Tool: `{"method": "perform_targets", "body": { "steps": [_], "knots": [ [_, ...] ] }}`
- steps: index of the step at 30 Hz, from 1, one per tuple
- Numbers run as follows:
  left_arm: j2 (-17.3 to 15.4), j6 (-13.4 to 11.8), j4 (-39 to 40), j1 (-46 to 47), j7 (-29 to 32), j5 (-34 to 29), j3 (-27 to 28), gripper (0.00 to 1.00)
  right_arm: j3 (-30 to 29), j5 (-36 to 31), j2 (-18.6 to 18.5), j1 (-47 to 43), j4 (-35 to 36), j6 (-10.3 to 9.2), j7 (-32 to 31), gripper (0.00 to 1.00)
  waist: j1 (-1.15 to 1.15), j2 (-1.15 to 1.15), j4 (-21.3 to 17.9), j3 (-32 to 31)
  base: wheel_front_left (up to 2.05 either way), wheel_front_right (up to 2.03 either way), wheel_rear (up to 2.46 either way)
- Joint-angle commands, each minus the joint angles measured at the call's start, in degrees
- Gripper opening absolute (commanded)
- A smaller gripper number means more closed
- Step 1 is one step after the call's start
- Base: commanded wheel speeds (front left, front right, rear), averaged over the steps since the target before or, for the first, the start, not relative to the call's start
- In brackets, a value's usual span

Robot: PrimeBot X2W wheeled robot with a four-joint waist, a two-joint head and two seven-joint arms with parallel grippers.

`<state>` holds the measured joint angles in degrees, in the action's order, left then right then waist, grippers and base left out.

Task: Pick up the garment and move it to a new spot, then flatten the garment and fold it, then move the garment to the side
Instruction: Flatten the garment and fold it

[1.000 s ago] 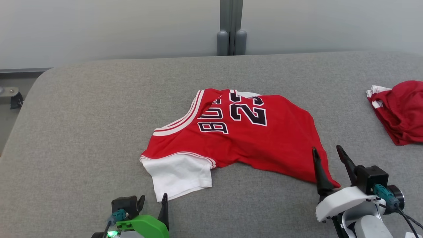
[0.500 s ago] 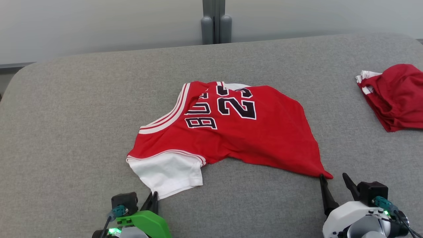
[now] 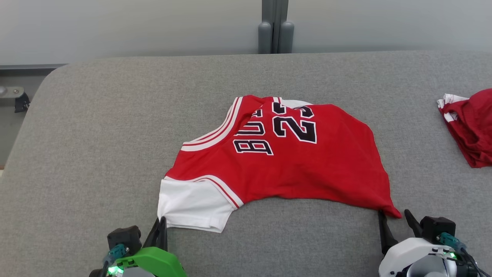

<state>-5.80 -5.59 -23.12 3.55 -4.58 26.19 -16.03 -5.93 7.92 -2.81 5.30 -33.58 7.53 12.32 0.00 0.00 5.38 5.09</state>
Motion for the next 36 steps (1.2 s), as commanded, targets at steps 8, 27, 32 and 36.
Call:
{"method": "perform_targets", "body": {
  "steps": [8, 27, 32, 36],
  "knots": [
    [-1.00, -1.09, 4.11, -2.55, 1.40, 0.19, -0.56, 0.00, -0.70, 1.06, -0.16, 2.83, -4.93, -0.10, 1.55, 0.98, 0.00, 0.00, 0.52, -0.63, 0.00, 0.00, 0.00],
    [-2.32, -1.09, 12.64, 0.87, -1.55, -0.40, -0.02, 0.00, 2.44, 4.36, -0.16, 7.20, -2.05, -0.10, 2.89, 0.00, 0.00, 0.00, -1.32, -1.64, 0.00, 0.00, 0.00],
    [-3.90, -0.71, 19.88, 5.12, -2.62, -0.97, 1.22, 0.00, 3.68, 5.88, -0.17, 7.06, 8.46, -0.10, 2.89, 0.00, 0.00, 0.00, -2.39, -2.90, 0.00, 0.00, 0.00],
    [-5.78, -0.49, 27.77, 9.48, -2.68, -1.75, 2.54, 0.00, 3.83, 6.70, -0.16, 5.76, 20.79, -0.10, 2.37, 0.00, 0.00, 0.00, -3.30, -3.92, 0.00, 0.00, 0.00]
  ]
}}
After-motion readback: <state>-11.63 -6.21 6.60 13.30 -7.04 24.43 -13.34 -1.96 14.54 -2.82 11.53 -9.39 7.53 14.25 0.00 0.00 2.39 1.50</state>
